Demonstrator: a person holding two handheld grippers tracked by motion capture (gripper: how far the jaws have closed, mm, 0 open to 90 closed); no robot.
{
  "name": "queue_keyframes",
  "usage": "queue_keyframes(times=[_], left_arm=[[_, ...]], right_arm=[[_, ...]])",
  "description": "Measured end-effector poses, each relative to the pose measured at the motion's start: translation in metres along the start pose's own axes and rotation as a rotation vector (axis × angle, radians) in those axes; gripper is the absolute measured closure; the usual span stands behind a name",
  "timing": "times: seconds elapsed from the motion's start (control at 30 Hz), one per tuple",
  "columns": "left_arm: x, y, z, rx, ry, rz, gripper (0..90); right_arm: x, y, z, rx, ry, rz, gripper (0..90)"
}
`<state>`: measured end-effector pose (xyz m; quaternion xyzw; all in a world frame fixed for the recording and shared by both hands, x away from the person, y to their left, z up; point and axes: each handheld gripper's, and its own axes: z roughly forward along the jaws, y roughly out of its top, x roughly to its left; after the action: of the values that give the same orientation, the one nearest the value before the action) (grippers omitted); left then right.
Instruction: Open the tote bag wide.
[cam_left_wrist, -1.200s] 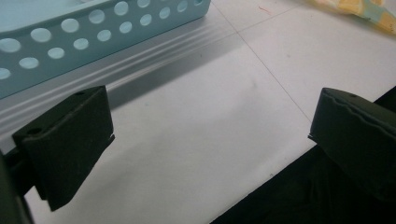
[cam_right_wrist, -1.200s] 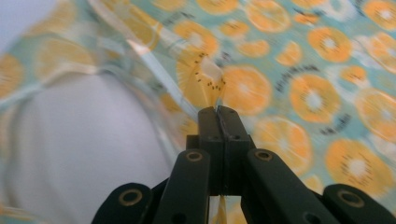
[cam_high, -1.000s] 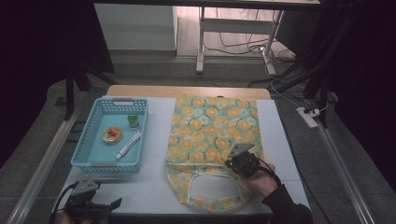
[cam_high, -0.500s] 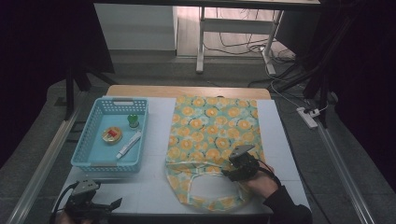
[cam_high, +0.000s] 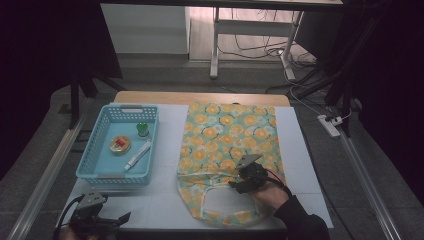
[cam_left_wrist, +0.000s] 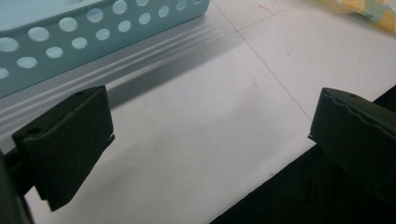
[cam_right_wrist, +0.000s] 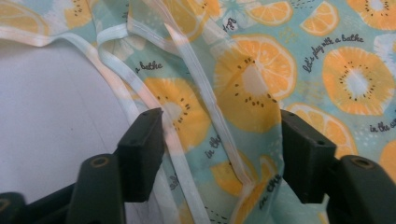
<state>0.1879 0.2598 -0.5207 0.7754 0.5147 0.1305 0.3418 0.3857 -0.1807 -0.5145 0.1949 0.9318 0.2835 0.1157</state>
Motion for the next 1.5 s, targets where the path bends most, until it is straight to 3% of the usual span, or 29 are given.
queue_keyframes(times=[0.1, 0.2, 0.27, 0.37, 0.43, 0.57, 0.67, 0.87, 1.13, 1.23, 1.33, 1.37, 1.5], left_arm=[[0.0, 0.0, 0.0, 0.0, 0.0, -0.001, 0.0], [0.0, 0.0, 0.0, 0.0, 0.0, -0.001, 0.0], [0.0, 0.0, 0.0, 0.001, 0.001, 0.001, 0.0], [0.0, 0.0, 0.0, 0.0, 0.001, 0.0, 0.0], [0.0, 0.0, 0.0, 0.0, -0.001, 0.0, 0.0], [0.0, 0.0, 0.0, -0.001, -0.001, -0.002, 0.0], [0.0, 0.0, 0.0, -0.002, -0.001, -0.003, 0.0], [0.0, 0.0, 0.0, -0.001, -0.002, -0.004, 0.0], [0.001, 0.0, 0.0, -0.003, -0.004, -0.007, 0.0], [0.001, 0.0, 0.0, -0.003, -0.003, -0.007, 0.0], [0.001, 0.0, 0.0, -0.003, -0.004, -0.007, 0.0], [0.001, 0.0, 0.0, -0.002, -0.004, -0.006, 0.0], [0.0, 0.0, 0.0, -0.001, -0.003, -0.003, 0.0]], right_arm=[[-0.002, 0.001, 0.001, -0.002, 0.02, 0.002, 46.3], [-0.003, 0.001, 0.002, -0.004, 0.062, -0.008, 59.9], [-0.003, 0.001, 0.002, -0.003, 0.072, -0.01, 63.3], [-0.001, 0.004, 0.002, 0.004, 0.064, -0.033, 81.8], [0.0, 0.006, 0.002, 0.016, 0.053, -0.055, 87.7], [-0.003, 0.01, 0.003, 0.022, 0.031, -0.052, 89.5], [-0.01, 0.013, 0.001, -0.005, -0.002, -0.033, 89.7], [-0.017, 0.02, -0.003, -0.038, -0.011, -0.006, 89.9], [-0.025, 0.028, -0.014, -0.107, 0.023, 0.038, 89.9], [-0.031, 0.033, -0.023, -0.155, 0.071, 0.087, 90.0], [-0.033, 0.035, -0.027, -0.173, 0.084, 0.107, 90.0], [-0.036, 0.037, -0.03, -0.195, 0.111, 0.132, 90.0], [-0.04, 0.04, -0.036, -0.22, 0.133, 0.155, 90.0]])
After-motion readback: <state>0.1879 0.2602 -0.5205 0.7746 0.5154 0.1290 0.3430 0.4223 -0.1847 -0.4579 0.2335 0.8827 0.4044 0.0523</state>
